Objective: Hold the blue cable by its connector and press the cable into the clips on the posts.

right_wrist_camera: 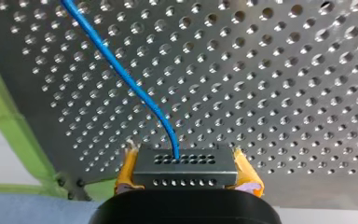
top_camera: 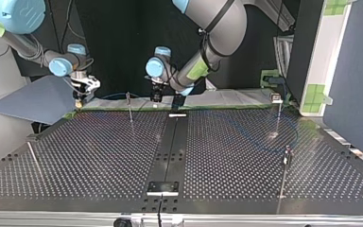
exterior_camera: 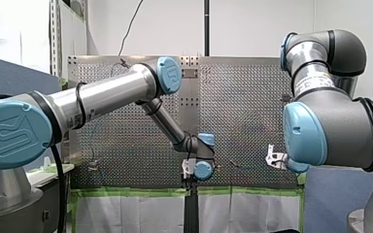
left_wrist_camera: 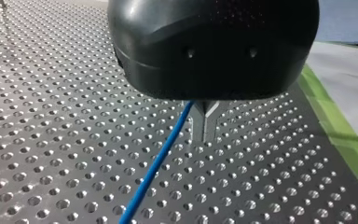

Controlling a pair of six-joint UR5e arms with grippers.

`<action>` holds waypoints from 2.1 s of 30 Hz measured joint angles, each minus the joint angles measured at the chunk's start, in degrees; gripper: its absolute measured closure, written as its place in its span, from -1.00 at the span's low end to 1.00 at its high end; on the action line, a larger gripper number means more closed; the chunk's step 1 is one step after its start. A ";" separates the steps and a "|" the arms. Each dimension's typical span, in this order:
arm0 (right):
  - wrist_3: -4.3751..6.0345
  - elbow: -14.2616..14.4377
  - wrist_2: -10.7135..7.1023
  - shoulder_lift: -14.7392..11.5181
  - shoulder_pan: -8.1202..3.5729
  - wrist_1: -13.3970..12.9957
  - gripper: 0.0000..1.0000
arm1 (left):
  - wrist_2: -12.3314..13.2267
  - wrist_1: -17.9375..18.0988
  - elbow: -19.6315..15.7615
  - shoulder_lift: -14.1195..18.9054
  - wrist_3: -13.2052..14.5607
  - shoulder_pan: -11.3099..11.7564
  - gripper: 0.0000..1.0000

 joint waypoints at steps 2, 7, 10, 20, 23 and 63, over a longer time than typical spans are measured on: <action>0.11 -0.58 -0.52 0.03 0.01 0.01 1.00 | 0.04 -0.15 0.52 -0.22 0.06 0.10 1.00; 0.24 -1.87 -1.80 0.09 0.09 0.02 1.00 | -0.17 -1.91 2.61 -2.11 0.66 -0.20 1.00; 0.26 -2.56 -2.12 0.14 -0.03 0.01 1.00 | -0.46 -3.34 4.05 -3.54 1.12 -0.41 1.00; 0.34 -4.52 -2.22 0.28 -0.60 -0.30 1.00 | -0.44 -7.97 9.37 -5.68 1.40 0.71 1.00; 0.35 -4.93 -2.20 0.59 -0.90 -0.35 1.00 | -0.40 -8.28 10.93 -5.69 1.58 0.93 1.00; 1.56 -12.72 -6.12 4.30 -1.36 1.60 1.00 | -0.49 -9.33 12.32 -5.44 7.46 0.36 -1.00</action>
